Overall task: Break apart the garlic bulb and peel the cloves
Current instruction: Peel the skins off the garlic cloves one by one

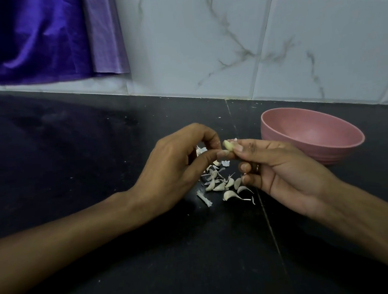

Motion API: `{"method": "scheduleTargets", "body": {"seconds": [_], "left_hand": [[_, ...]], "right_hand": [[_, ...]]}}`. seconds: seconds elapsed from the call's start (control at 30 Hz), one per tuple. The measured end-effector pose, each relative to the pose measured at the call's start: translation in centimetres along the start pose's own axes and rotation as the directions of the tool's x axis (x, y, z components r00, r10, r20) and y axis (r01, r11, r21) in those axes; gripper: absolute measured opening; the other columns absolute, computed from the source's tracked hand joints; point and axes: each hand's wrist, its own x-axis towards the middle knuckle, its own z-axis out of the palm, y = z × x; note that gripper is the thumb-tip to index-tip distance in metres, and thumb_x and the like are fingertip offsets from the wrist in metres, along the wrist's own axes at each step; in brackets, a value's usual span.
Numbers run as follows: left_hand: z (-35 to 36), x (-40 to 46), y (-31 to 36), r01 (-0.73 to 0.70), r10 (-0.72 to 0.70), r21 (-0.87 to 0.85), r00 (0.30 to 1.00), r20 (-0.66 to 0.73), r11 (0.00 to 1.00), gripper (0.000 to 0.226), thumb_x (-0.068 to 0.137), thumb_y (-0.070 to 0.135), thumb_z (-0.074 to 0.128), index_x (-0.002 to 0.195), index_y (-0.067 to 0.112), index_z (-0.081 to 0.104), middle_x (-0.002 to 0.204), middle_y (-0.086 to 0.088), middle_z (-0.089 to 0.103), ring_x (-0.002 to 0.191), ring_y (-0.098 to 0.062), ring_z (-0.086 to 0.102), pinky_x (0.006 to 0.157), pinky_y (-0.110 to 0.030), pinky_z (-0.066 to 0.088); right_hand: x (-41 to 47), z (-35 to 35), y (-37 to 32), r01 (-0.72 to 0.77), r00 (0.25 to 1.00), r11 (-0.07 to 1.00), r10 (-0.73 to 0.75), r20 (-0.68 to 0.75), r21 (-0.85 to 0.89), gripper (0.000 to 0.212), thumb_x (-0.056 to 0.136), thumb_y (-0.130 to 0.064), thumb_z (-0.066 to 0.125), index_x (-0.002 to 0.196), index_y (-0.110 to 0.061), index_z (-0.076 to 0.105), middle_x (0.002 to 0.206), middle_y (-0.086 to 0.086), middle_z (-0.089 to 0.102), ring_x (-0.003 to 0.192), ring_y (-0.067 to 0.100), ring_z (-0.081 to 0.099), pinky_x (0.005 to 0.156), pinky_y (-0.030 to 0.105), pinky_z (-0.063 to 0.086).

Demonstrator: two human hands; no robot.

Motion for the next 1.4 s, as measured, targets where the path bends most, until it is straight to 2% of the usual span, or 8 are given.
{"method": "scheduleTargets", "body": {"seconds": [0.17,0.4,0.7,0.77,0.87,1.0,1.2,1.4], "left_hand": [[0.0,0.0,-0.2,0.050,-0.049,-0.036,0.999,0.011,0.998,0.018,0.091,0.036,0.062,0.092,0.018,0.060,0.077,0.015,0.057,0.052,-0.012,0.047,0.051,-0.017,0.037],[-0.1,0.0,-0.1,0.089,-0.087,-0.050,0.996,0.034,0.995,0.013,0.092,0.032,0.062,0.093,0.019,0.059,0.071,0.026,0.056,0.049,-0.005,0.044,0.052,-0.011,0.034],[0.0,0.0,0.0,0.098,-0.094,-0.063,0.994,0.062,0.993,0.012,0.091,0.032,0.062,0.091,0.020,0.060,0.082,0.014,0.060,0.049,-0.009,0.047,0.051,-0.013,0.036],[0.0,-0.1,0.0,0.105,-0.100,-0.065,0.993,0.064,0.992,0.011,0.091,0.030,0.064,0.091,0.020,0.059,0.079,0.019,0.059,0.047,-0.007,0.045,0.050,-0.012,0.034],[0.0,0.0,0.0,0.110,-0.106,-0.065,0.992,0.074,0.992,0.010,0.092,0.028,0.065,0.090,0.021,0.059,0.074,0.023,0.058,0.046,-0.005,0.044,0.050,-0.010,0.033],[0.1,0.0,0.2,0.108,-0.102,-0.059,0.990,0.096,0.992,0.010,0.091,0.025,0.066,0.088,0.019,0.058,0.068,0.032,0.056,0.044,-0.002,0.042,0.048,-0.008,0.031],[-0.1,0.0,0.1,0.112,-0.106,-0.053,0.989,0.104,0.992,0.009,0.092,0.022,0.066,0.088,0.019,0.058,0.065,0.031,0.056,0.044,-0.001,0.043,0.048,-0.007,0.030],[-0.2,0.1,-0.8,0.152,-0.150,-0.029,0.987,0.057,0.988,0.014,0.087,0.023,0.072,0.088,0.013,0.063,0.056,0.019,0.057,0.040,-0.005,0.045,0.045,-0.012,0.033]], "right_hand": [[0.0,0.2,-0.1,-0.012,1.000,0.999,0.011,0.013,0.050,0.025,0.080,-0.011,0.065,0.103,-0.003,0.071,0.095,0.009,0.069,0.052,0.003,0.052,0.047,0.017,0.050],[-0.2,0.6,-0.3,-0.055,0.997,0.994,0.050,0.052,0.090,0.022,0.081,-0.009,0.061,0.101,-0.003,0.068,0.075,0.000,0.066,0.049,0.003,0.052,0.045,0.017,0.050],[-0.1,0.4,-0.3,-0.098,0.992,0.991,0.089,0.093,0.093,0.023,0.090,-0.008,0.056,0.109,0.001,0.064,0.075,0.003,0.064,0.056,0.008,0.060,0.048,0.020,0.053],[-0.1,0.4,-0.3,-0.091,0.991,0.993,0.084,0.100,0.070,0.029,0.087,-0.009,0.058,0.111,0.005,0.064,0.075,0.004,0.063,0.057,0.010,0.062,0.049,0.020,0.054],[-0.1,0.5,-0.4,-0.055,0.994,0.998,0.051,0.094,0.034,0.023,0.083,-0.015,0.063,0.098,0.001,0.069,0.077,0.006,0.063,0.058,0.011,0.063,0.050,0.022,0.054],[-0.2,0.3,-0.2,-0.029,0.994,0.999,0.034,0.107,-0.046,0.033,0.078,-0.018,0.067,0.102,0.003,0.069,0.078,0.004,0.065,0.060,0.008,0.060,0.051,0.020,0.054],[0.0,0.3,-0.1,0.009,0.995,1.000,-0.008,0.103,-0.012,0.019,0.085,-0.020,0.062,0.099,-0.008,0.065,0.102,0.012,0.061,0.062,0.009,0.058,0.045,0.021,0.049],[-0.2,0.4,-0.4,0.128,0.989,0.991,-0.125,0.077,-0.048,0.020,0.084,-0.023,0.061,0.095,-0.007,0.063,0.089,0.004,0.060,0.059,0.011,0.055,0.039,0.022,0.044]]}}
